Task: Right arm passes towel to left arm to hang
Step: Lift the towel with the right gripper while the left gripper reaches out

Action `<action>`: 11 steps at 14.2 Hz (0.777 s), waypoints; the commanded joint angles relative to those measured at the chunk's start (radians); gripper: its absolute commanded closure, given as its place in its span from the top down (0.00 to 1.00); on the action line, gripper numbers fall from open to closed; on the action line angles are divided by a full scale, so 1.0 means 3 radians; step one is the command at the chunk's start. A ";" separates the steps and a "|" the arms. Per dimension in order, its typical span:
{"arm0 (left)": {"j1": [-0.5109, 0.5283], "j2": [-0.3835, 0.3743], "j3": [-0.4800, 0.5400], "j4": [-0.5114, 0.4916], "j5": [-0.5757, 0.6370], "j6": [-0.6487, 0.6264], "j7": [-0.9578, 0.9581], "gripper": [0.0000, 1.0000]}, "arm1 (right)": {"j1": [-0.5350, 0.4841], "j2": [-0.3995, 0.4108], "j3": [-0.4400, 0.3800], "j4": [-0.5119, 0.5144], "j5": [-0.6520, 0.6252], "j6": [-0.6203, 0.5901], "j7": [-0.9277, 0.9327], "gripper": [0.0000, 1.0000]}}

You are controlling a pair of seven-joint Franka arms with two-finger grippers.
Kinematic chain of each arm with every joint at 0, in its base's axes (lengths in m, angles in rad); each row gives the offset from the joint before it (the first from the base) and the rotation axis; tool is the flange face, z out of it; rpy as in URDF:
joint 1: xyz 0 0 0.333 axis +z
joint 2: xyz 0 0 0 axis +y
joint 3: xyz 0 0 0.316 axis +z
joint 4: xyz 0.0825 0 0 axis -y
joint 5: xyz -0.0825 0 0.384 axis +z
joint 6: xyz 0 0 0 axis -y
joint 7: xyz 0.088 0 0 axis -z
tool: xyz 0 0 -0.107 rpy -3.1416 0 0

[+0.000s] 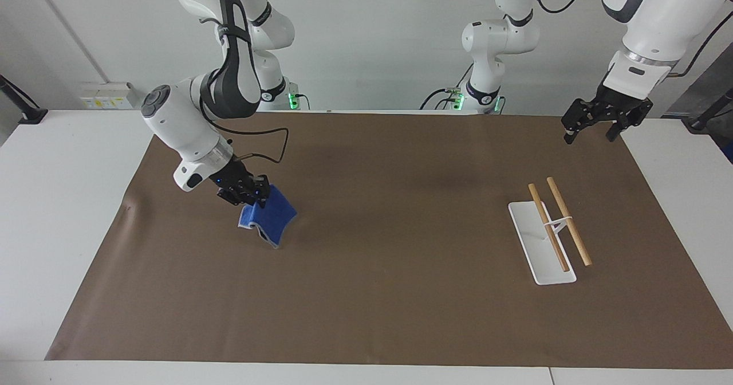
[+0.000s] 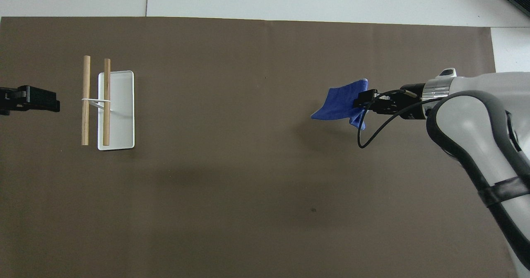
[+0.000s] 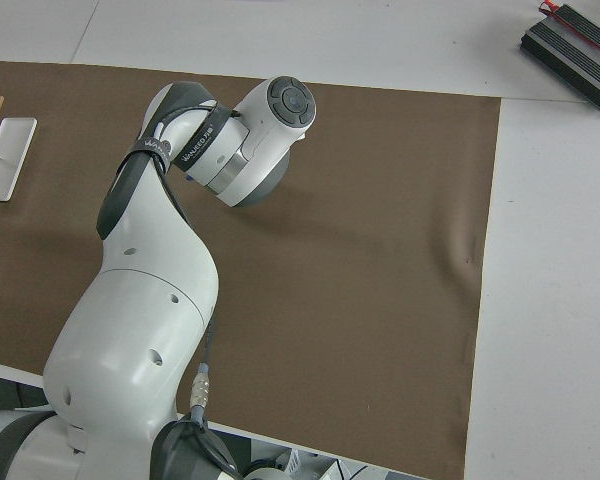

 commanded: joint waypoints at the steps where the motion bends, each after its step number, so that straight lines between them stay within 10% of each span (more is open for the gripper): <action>1: 0.0004 -0.0052 0.0009 -0.0045 -0.0027 -0.0028 -0.0023 1.00 | 0.0135 -0.0026 0.0064 0.0008 0.0551 0.0031 0.0337 0.00; 11: -0.0062 -0.0124 -0.0001 -0.0162 -0.0037 -0.0126 -0.0776 1.00 | 0.1613 0.0081 0.0075 0.0253 0.2724 0.1733 0.1120 0.00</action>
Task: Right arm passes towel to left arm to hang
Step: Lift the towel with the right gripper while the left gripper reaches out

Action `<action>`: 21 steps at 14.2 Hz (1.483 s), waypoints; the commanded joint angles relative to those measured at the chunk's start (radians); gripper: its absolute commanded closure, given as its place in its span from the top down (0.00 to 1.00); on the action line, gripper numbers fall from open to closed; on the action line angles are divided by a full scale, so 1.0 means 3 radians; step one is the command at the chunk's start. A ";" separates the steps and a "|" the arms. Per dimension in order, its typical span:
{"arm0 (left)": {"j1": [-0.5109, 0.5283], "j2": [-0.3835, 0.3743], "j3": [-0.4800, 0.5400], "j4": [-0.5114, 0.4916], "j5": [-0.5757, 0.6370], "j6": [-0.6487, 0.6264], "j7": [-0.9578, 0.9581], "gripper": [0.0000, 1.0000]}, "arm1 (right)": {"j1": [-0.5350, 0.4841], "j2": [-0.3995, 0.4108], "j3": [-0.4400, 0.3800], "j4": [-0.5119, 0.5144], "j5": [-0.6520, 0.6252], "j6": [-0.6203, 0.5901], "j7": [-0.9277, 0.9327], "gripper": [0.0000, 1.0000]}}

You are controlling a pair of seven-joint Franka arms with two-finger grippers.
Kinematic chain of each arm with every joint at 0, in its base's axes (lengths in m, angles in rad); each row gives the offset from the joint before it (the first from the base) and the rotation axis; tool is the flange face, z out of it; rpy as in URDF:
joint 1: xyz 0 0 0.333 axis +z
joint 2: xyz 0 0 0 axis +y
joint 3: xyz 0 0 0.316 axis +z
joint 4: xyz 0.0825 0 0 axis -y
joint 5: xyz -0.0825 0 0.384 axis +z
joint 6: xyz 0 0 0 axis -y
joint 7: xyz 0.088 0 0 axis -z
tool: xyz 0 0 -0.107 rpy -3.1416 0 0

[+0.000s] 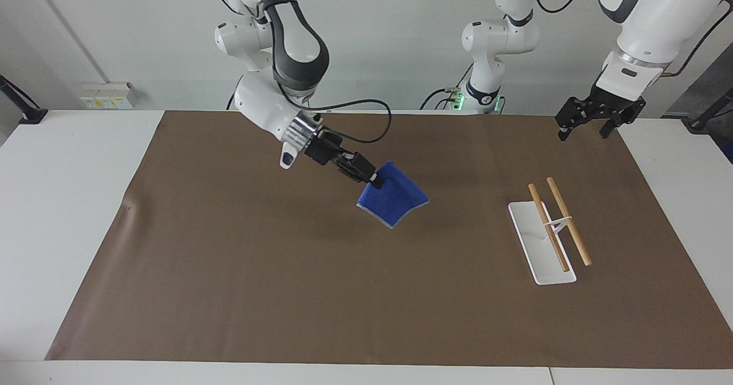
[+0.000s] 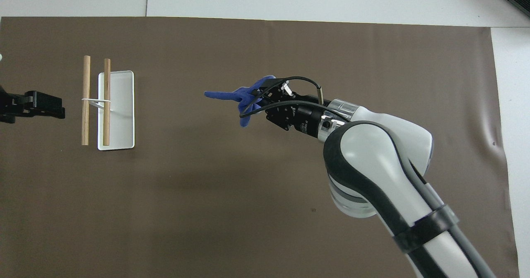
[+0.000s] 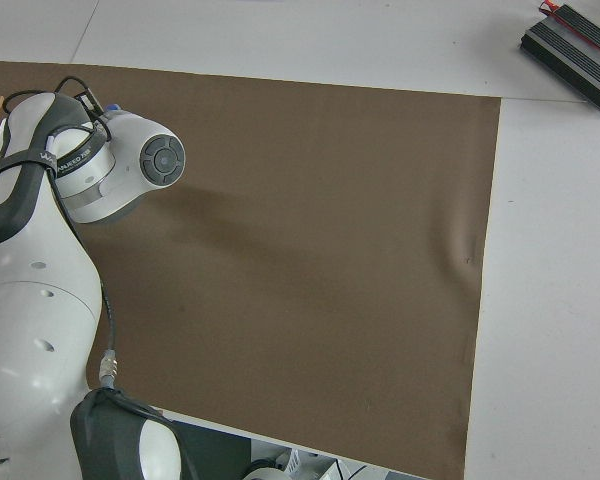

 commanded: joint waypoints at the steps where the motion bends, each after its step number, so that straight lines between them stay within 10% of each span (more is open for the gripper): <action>1: -0.0042 -0.0114 0.0018 -0.0171 -0.0030 0.0064 -0.0712 1.00 | 0.0180 0.0087 -0.0011 0.0230 0.0435 0.0196 0.0273 0.00; 16: -0.0440 -0.0329 0.0008 -0.0759 -0.0465 0.1122 -0.3388 1.00 | 0.0451 0.0153 -0.0006 0.0430 0.0856 0.0489 0.0617 0.00; 21: -0.0517 -0.0462 -0.0170 -0.1341 -0.0629 0.2323 -0.4159 1.00 | 0.0457 0.0159 -0.0006 0.0430 0.0851 0.0535 0.0617 0.00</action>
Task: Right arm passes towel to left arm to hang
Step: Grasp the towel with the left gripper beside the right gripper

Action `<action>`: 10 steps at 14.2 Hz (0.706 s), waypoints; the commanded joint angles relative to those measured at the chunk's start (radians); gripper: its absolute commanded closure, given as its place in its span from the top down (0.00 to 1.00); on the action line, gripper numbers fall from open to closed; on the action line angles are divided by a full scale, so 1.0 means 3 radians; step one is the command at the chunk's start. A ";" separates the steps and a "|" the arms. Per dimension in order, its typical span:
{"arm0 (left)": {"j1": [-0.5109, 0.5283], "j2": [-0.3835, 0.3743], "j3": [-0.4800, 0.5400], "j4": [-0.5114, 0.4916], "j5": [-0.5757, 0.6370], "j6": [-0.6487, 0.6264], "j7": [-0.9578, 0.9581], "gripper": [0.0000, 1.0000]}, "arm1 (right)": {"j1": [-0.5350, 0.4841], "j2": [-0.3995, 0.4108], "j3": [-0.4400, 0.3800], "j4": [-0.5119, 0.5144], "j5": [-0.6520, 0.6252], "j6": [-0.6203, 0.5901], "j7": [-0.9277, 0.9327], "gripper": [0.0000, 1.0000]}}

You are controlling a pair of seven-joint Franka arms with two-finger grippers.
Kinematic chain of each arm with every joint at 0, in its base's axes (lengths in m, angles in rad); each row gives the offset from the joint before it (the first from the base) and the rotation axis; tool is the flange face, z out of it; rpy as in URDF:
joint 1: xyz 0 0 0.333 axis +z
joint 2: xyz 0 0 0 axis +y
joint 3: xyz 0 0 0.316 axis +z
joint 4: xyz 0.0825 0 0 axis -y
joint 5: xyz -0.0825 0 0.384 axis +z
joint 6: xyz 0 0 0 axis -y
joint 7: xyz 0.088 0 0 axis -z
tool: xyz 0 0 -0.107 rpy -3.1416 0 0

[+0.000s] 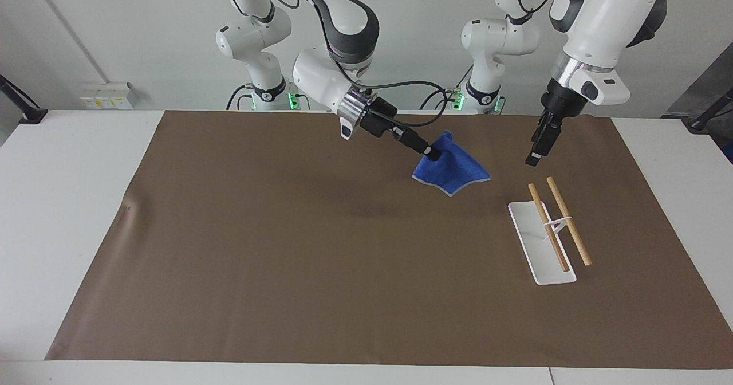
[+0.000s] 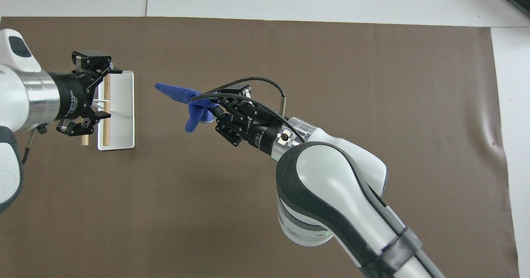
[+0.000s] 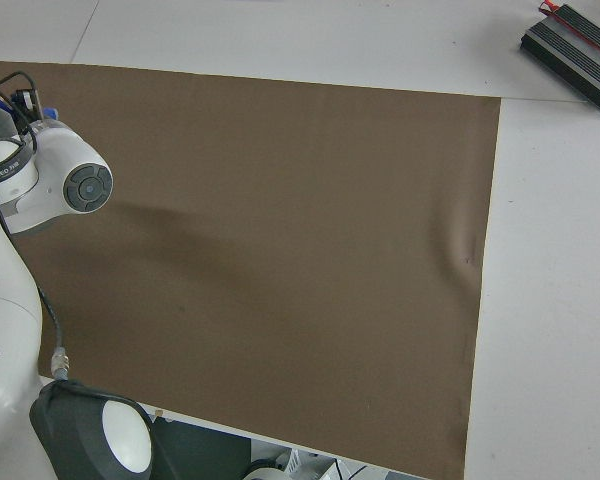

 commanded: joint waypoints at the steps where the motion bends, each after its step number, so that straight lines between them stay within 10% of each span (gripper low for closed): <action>1: -0.0061 -0.0191 -0.0161 -0.0365 -0.0074 0.0467 -0.0452 1.00 | 0.0010 0.0054 0.0000 0.0082 0.0067 0.0095 0.0027 0.00; 10: -0.0066 -0.0027 -0.0392 -0.0360 -0.0207 0.0886 -0.0591 1.00 | 0.0015 0.0054 0.0021 0.0082 0.0057 0.0095 0.0017 0.00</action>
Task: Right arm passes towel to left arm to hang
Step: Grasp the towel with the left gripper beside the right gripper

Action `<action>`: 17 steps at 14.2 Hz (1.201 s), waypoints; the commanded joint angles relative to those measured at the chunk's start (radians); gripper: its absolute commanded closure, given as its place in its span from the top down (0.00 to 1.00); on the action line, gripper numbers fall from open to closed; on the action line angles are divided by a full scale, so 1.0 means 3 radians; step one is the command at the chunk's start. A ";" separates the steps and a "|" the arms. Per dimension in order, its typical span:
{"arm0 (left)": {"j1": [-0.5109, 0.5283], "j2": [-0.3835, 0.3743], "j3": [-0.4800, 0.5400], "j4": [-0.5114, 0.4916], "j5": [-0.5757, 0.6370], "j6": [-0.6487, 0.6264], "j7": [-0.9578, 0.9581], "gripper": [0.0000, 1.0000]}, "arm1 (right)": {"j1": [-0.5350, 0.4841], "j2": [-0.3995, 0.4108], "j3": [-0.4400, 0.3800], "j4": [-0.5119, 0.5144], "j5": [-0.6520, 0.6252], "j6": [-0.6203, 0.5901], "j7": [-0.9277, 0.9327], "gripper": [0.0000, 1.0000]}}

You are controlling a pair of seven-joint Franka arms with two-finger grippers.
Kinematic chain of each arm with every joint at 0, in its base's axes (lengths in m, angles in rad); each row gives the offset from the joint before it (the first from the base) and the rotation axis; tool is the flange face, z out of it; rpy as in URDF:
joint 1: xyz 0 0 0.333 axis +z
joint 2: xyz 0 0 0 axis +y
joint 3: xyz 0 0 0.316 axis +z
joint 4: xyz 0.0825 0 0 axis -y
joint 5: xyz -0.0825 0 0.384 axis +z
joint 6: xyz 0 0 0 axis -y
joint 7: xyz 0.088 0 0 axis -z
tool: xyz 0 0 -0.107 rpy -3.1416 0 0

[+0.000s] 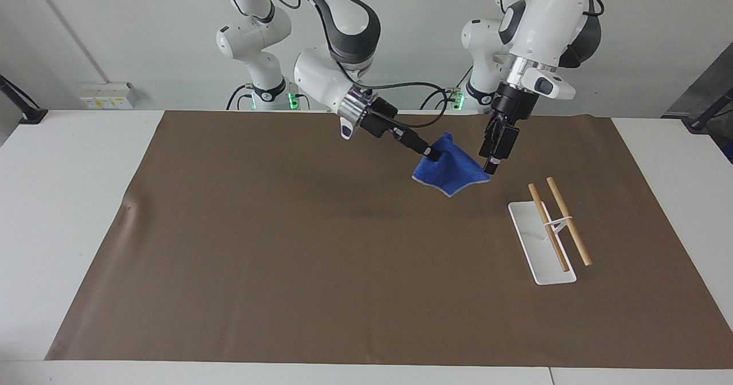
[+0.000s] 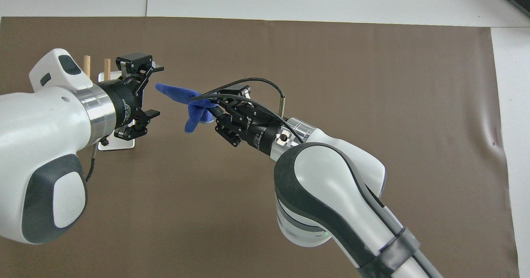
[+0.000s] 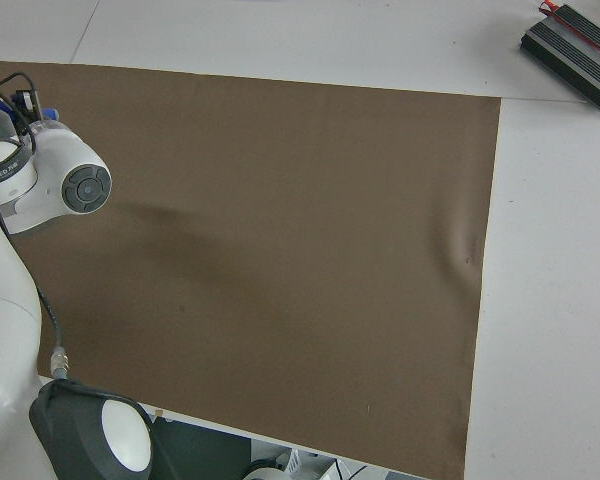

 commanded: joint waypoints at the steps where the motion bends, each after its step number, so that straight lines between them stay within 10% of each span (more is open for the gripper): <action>1: -0.0035 0.0040 0.0019 -0.0085 -0.0064 0.0177 -0.0012 1.00 | -0.0001 0.0048 0.0015 0.0078 0.0057 0.0067 0.0017 0.00; 11: -0.0040 0.0275 0.0004 -0.0069 -0.0064 0.0494 0.0014 0.81 | 0.0004 0.0048 0.0020 0.0078 0.0011 0.0047 -0.0479 0.00; 17: -0.0040 0.0260 -0.0031 -0.0080 -0.0064 0.0382 0.0009 0.38 | 0.0009 0.0048 0.0030 0.0078 -0.0004 0.0052 -0.0530 0.00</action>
